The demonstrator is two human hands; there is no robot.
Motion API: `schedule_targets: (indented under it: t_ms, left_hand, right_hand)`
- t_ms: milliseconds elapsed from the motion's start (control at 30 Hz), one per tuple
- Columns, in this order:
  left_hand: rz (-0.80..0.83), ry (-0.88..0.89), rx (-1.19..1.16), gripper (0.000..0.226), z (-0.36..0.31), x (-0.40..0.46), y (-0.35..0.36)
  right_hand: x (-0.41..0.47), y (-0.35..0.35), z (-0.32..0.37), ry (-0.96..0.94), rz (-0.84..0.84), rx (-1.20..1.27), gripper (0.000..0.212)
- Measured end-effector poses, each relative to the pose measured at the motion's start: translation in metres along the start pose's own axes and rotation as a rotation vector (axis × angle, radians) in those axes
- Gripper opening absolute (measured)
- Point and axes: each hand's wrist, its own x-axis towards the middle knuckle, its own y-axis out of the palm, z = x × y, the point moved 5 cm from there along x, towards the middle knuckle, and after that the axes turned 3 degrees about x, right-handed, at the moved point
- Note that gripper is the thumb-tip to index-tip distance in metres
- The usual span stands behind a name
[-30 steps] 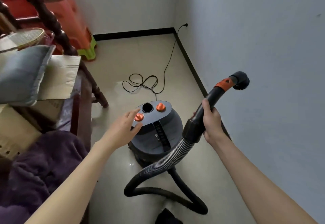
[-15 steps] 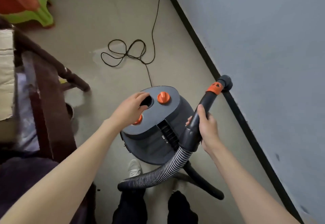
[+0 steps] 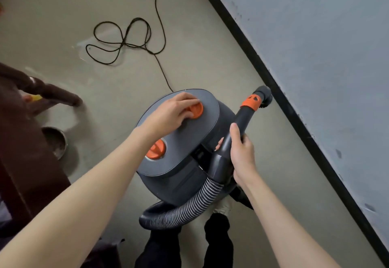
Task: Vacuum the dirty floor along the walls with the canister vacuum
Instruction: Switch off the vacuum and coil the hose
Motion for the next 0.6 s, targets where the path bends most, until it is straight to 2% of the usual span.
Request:
schedule_targets:
  t_ms: [67, 133, 200, 367, 500, 600]
  left_hand:
    - [-0.033, -0.013, -0.012, 0.031, 0.0012, 0.0016, -0.0008]
    - [-0.071, -0.062, -0.045, 0.029, 0.0027, 0.0028, 0.0005]
    - [-0.099, -0.096, -0.063, 0.027, 0.0028, 0.0024, 0.0028]
    - [-0.193, -0.145, -0.085, 0.021, 0.0019, 0.001, 0.0031]
    - [-0.227, -0.115, -0.085, 0.019, 0.0006, 0.0001, 0.0031]
    - [-0.24, -0.113, -0.077, 0.019, 0.0001, -0.0007, 0.0032]
  right_hand:
    - [0.0015, 0.0033, -0.0017, 0.003, -0.015, -0.012, 0.036]
    - [0.0026, 0.0044, -0.0026, 0.009, -0.037, -0.042, 0.056]
    - [0.002, 0.0052, -0.0022, 0.005, -0.036, -0.031, 0.064]
    - [0.0041, 0.0019, -0.0039, 0.026, -0.043, -0.007, 0.045]
    - [0.0045, 0.0022, -0.0049, 0.038, -0.043, -0.004, 0.057]
    - [0.0066, 0.0027, -0.0057, 0.049, -0.024, -0.01, 0.051]
